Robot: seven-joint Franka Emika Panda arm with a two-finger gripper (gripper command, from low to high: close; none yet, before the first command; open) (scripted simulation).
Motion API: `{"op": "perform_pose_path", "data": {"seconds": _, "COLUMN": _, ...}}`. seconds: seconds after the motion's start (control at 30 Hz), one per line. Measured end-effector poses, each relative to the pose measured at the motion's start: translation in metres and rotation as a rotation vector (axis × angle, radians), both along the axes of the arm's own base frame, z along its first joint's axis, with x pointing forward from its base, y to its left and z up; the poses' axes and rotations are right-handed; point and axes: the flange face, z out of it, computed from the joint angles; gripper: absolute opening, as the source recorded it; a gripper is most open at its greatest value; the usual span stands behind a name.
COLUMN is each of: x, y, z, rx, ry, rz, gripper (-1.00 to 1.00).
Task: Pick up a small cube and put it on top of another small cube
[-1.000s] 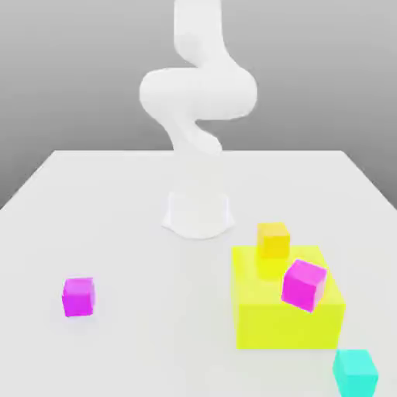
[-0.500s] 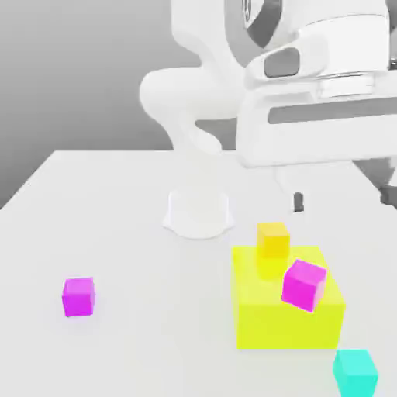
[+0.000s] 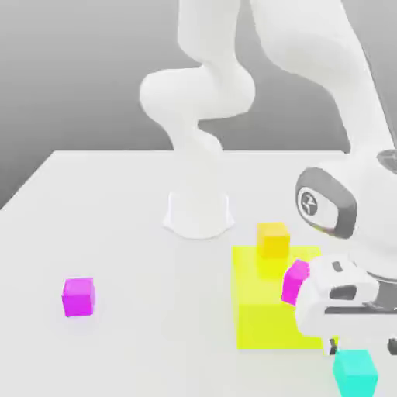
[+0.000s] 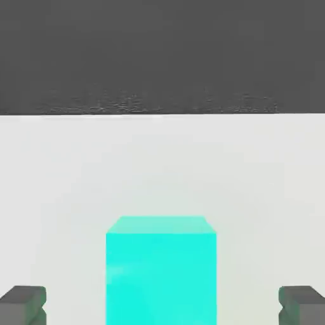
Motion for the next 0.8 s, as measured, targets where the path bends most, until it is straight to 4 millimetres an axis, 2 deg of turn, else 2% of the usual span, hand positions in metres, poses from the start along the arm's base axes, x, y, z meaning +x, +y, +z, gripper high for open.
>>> {"op": "perform_pose_path", "data": {"seconds": 0.03, "x": -0.001, "y": 0.000, "z": -0.007, "rx": 0.000, "ry": 0.000, "rz": 0.000, "gripper": -1.00}}
{"op": "perform_pose_path", "data": {"seconds": 0.23, "x": -0.001, "y": 0.000, "z": -0.011, "rx": 0.000, "ry": -0.001, "rz": 0.000, "gripper": -1.00}}
{"op": "perform_pose_path", "data": {"seconds": 0.27, "x": 0.000, "y": 0.000, "z": -0.006, "rx": 0.000, "ry": -0.001, "rz": 0.000, "gripper": -1.00}}
{"op": "perform_pose_path", "data": {"seconds": 0.4, "x": 0.000, "y": 0.000, "z": 0.042, "rx": 0.000, "ry": 0.000, "rz": 0.000, "gripper": -1.00}}
{"op": "perform_pose_path", "data": {"seconds": 0.5, "x": 0.006, "y": 0.001, "z": 0.084, "rx": 0.011, "ry": -0.030, "rz": 0.074, "gripper": -1.00}}
{"op": "perform_pose_path", "data": {"seconds": 0.63, "x": -0.011, "y": -0.008, "z": 0.128, "rx": 0.003, "ry": -0.046, "rz": 0.213, "gripper": -1.00}}
{"op": "perform_pose_path", "data": {"seconds": 0.8, "x": -0.041, "y": -0.021, "z": 0.173, "rx": -0.018, "ry": -0.061, "rz": 0.393, "gripper": -1.00}}
